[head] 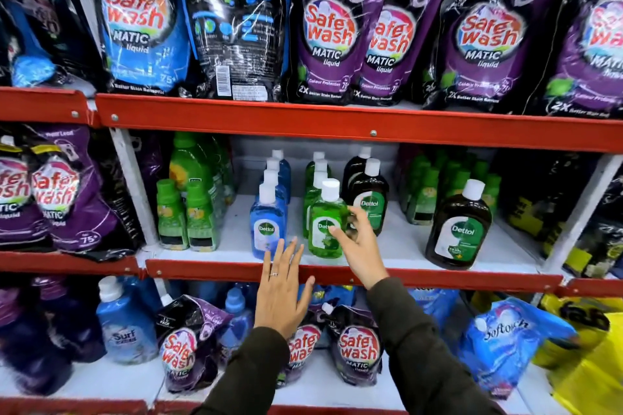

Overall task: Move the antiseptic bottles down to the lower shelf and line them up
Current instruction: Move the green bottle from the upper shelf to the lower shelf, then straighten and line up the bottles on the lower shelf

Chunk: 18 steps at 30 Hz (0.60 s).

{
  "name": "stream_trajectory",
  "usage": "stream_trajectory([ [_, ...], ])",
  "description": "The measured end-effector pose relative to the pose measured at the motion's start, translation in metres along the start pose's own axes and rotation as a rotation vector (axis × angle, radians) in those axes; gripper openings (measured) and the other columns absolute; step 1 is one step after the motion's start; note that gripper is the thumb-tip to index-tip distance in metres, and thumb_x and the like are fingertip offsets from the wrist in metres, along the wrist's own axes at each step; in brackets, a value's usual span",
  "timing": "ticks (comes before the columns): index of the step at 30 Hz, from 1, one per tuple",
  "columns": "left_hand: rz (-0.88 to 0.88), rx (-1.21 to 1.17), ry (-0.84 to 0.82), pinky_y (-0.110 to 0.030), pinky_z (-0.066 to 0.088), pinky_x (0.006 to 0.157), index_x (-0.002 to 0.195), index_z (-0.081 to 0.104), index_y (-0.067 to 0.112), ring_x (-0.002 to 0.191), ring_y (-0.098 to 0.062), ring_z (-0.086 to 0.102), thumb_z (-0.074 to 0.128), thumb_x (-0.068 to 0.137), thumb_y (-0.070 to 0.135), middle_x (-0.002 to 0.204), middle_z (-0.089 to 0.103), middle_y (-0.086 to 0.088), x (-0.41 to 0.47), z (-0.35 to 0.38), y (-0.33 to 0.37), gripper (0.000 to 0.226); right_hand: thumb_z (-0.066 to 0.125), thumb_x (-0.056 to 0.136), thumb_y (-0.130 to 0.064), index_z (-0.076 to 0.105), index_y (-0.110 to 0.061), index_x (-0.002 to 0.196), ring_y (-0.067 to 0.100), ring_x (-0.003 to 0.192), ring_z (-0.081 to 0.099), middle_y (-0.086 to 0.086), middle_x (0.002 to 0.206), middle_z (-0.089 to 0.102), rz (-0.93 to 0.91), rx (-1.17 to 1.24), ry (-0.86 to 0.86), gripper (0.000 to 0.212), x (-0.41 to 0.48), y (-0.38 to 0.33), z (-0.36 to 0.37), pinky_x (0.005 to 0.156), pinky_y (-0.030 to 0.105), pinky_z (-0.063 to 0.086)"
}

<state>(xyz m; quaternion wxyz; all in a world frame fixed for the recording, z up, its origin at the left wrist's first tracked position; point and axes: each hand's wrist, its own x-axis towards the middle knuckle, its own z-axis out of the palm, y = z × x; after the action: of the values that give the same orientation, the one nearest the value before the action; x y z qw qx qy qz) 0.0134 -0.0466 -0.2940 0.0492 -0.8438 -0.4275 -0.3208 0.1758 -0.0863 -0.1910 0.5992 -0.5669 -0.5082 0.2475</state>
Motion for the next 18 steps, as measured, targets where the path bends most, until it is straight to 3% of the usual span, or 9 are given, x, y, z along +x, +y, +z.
stream_trajectory([
  [4, -0.033, 0.024, -0.056, -0.044, 0.003, 0.128, 0.160, 0.025, 0.014, 0.160, -0.023, 0.004, 0.029, 0.103, 0.049, 0.171, 0.019, -0.005, -0.009, 0.008, -0.001, 0.067, 0.063, 0.097, -0.010, 0.042, -0.009, 0.138, 0.016, 0.124, 0.050, 0.005, 0.131, 0.052, 0.066, -0.001, 0.014, 0.046, 0.011, 0.023, 0.010, 0.095, 0.014, 0.046],
  [9, -0.032, 0.019, -0.061, -0.046, 0.006, 0.128, 0.160, 0.025, 0.014, 0.160, -0.024, 0.007, 0.030, 0.103, 0.050, 0.170, 0.022, -0.006, -0.008, 0.011, -0.003, 0.068, 0.061, 0.098, -0.006, 0.042, -0.011, 0.133, 0.025, 0.127, 0.056, 0.016, 0.137, 0.056, 0.094, 0.034, 0.008, 0.040, 0.022, 0.033, 0.016, 0.115, 0.043, 0.046],
  [13, -0.032, 0.030, -0.066, -0.045, 0.005, 0.128, 0.160, 0.025, 0.015, 0.160, -0.023, 0.007, 0.033, 0.103, 0.049, 0.170, 0.023, -0.006, -0.008, 0.012, -0.004, 0.067, 0.060, 0.098, -0.005, 0.041, -0.004, 0.139, 0.028, 0.126, 0.059, 0.013, 0.131, 0.060, 0.069, -0.013, -0.017, 0.045, 0.029, 0.036, 0.018, 0.113, 0.046, 0.047],
  [18, -0.024, 0.019, -0.058, -0.045, 0.006, 0.128, 0.160, 0.027, 0.016, 0.160, -0.023, 0.010, 0.034, 0.103, 0.049, 0.169, 0.028, -0.006, -0.009, 0.011, -0.004, 0.066, 0.058, 0.099, -0.007, 0.040, -0.013, 0.135, 0.023, 0.125, 0.058, 0.011, 0.130, 0.060, 0.062, -0.007, -0.064, 0.040, 0.029, 0.038, 0.016, 0.113, 0.048, 0.048],
])
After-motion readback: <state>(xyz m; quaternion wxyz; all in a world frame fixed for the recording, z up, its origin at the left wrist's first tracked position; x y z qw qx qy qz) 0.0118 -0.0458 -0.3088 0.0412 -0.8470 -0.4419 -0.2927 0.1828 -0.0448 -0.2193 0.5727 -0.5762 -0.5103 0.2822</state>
